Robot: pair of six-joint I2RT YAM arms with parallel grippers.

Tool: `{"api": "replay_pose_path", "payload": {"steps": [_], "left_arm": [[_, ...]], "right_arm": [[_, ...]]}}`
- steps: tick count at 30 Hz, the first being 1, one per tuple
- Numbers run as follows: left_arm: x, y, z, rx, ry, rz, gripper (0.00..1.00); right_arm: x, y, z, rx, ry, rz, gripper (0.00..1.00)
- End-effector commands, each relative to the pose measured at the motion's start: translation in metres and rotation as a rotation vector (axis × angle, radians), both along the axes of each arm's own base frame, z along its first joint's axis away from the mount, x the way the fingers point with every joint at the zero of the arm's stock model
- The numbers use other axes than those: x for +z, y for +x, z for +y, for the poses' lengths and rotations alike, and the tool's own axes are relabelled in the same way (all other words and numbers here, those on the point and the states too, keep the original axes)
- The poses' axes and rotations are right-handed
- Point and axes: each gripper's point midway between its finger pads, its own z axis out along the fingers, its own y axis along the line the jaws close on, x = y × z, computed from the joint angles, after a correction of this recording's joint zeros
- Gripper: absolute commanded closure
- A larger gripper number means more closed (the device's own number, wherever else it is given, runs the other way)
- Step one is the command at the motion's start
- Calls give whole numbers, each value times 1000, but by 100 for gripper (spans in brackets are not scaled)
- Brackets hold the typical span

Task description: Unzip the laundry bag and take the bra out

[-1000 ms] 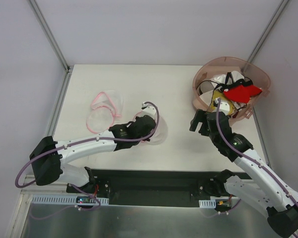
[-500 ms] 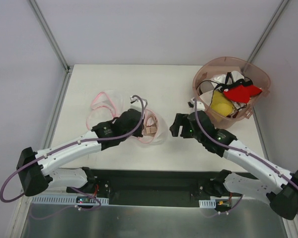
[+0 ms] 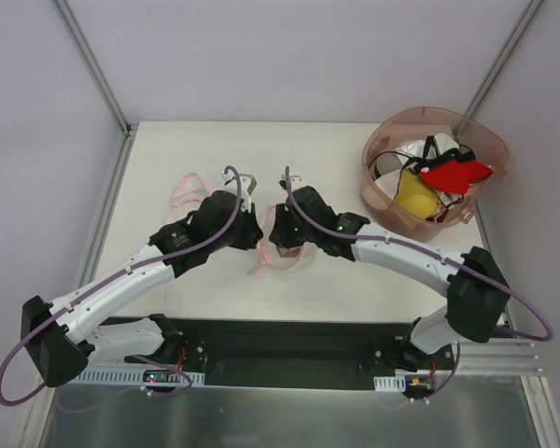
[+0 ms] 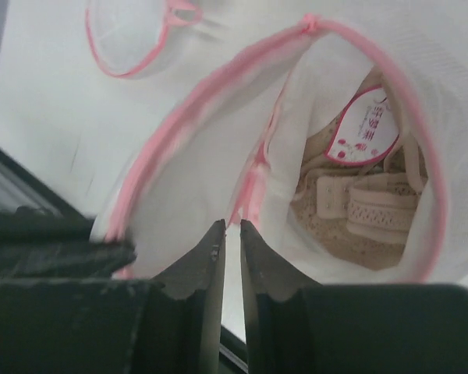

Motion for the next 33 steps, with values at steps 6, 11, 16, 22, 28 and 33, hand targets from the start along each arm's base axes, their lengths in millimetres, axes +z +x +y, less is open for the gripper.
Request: {"api": "replay_pose_path", "payload": {"steps": [6,11,16,22,28,33], "left_arm": [[9,-7,3,4,-67,10,100],[0,-8,6,13,-58,26,100],[-5,-10,7,17,-57,43,100],[-15,-10,8,28,-43,62,100],[-33,-12,15,40,-14,87,100],[-38,-6,19,60,-2,92,100]], "right_arm": [[-55,43,-40,-185,-399,-8,48],[-72,42,-50,-219,-447,2,47],[-94,49,-64,-256,-514,1,37],[-126,46,-55,-200,-518,42,35],[-102,41,-58,-193,-448,-1,99],[-14,32,-47,-118,-220,-129,99]]}}
